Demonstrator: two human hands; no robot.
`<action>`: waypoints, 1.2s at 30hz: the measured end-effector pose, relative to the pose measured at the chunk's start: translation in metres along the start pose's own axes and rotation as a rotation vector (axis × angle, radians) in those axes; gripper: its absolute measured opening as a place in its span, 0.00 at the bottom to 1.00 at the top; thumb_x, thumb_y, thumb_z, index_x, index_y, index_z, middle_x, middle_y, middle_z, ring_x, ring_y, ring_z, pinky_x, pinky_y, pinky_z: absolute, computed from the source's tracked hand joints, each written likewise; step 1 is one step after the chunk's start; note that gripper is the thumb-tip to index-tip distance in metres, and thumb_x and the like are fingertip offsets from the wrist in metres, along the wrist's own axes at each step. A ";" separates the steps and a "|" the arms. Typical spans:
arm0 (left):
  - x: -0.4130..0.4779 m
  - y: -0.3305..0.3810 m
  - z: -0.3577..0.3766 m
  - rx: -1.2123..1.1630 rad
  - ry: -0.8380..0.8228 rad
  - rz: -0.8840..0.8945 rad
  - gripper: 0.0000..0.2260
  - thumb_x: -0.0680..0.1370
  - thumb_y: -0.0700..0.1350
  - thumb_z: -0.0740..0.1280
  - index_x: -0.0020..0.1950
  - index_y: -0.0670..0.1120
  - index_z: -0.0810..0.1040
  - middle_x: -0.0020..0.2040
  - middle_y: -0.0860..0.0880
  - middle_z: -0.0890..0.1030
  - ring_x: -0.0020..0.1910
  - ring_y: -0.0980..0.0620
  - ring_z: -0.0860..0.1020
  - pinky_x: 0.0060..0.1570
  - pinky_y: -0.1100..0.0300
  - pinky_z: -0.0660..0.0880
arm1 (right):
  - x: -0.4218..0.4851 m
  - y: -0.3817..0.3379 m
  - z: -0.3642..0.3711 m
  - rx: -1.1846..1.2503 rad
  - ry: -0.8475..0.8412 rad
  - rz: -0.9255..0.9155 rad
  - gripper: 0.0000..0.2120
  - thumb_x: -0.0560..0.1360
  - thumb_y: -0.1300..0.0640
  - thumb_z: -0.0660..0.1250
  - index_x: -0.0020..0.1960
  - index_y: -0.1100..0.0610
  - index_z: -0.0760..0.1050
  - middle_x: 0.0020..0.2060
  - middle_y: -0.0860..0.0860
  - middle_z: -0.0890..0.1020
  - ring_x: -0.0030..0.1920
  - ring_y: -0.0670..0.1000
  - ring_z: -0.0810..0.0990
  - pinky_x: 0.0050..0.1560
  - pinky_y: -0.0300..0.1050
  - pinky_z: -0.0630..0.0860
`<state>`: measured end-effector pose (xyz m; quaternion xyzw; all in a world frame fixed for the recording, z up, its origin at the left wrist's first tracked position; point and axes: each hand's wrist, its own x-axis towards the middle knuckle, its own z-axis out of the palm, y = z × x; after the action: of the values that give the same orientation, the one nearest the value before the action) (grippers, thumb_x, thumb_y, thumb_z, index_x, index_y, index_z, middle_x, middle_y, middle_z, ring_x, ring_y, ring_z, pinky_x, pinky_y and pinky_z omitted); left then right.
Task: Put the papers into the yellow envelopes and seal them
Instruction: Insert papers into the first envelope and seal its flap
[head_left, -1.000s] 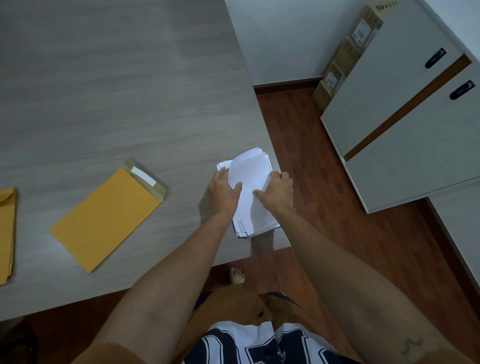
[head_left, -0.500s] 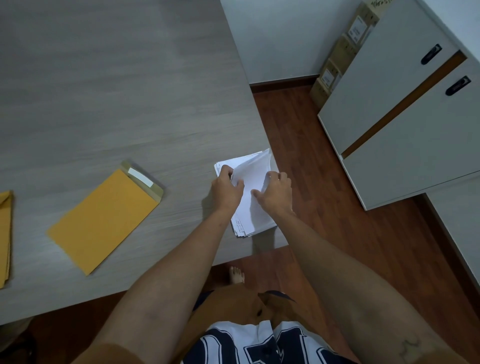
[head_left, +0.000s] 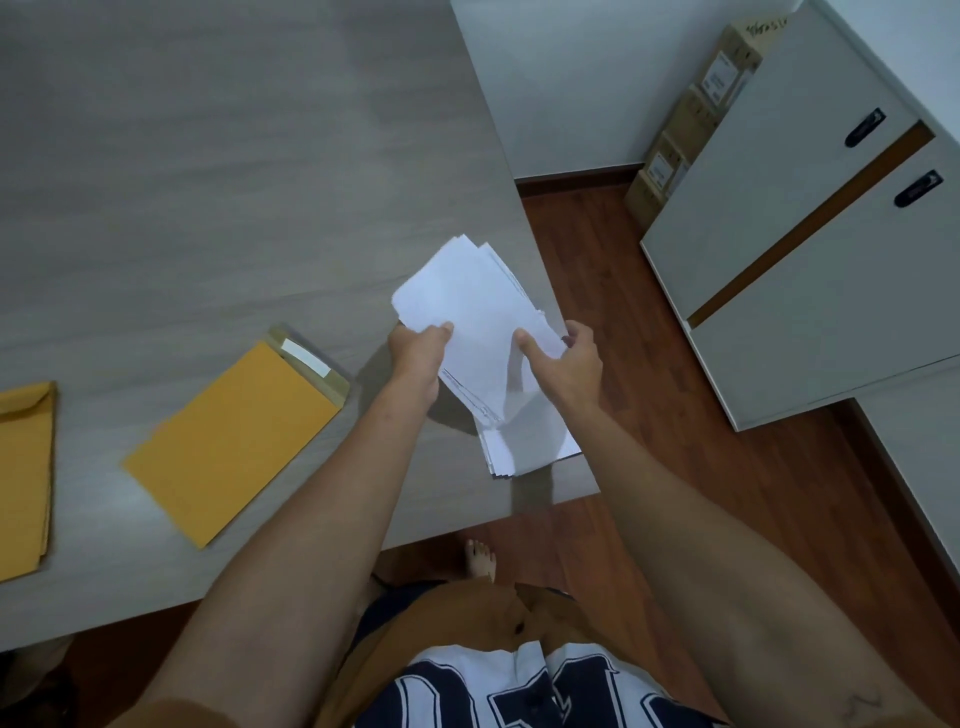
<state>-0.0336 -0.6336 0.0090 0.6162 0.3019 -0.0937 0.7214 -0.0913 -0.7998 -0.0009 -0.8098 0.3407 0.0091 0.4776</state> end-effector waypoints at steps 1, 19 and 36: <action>0.003 0.007 -0.008 -0.046 -0.004 -0.010 0.10 0.75 0.31 0.69 0.50 0.44 0.77 0.46 0.49 0.82 0.48 0.47 0.81 0.49 0.57 0.77 | -0.002 -0.006 0.003 0.097 -0.035 0.042 0.42 0.63 0.32 0.74 0.70 0.49 0.65 0.63 0.49 0.74 0.60 0.51 0.76 0.60 0.50 0.78; 0.018 0.068 -0.220 -0.518 0.095 -0.090 0.09 0.73 0.28 0.70 0.49 0.40 0.81 0.49 0.44 0.85 0.50 0.44 0.84 0.54 0.48 0.80 | -0.098 -0.101 0.144 0.728 -0.999 0.294 0.21 0.72 0.63 0.74 0.63 0.57 0.77 0.61 0.54 0.82 0.60 0.55 0.81 0.56 0.52 0.80; 0.029 0.059 -0.346 0.353 -0.017 0.188 0.17 0.68 0.28 0.73 0.51 0.43 0.80 0.44 0.52 0.82 0.45 0.51 0.80 0.41 0.64 0.77 | -0.118 -0.103 0.190 0.224 -0.696 -0.122 0.19 0.66 0.59 0.80 0.56 0.62 0.81 0.50 0.55 0.86 0.51 0.53 0.85 0.56 0.52 0.81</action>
<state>-0.0913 -0.2863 0.0219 0.7578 0.2159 -0.0828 0.6101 -0.0652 -0.5549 0.0153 -0.7200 0.1079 0.2179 0.6500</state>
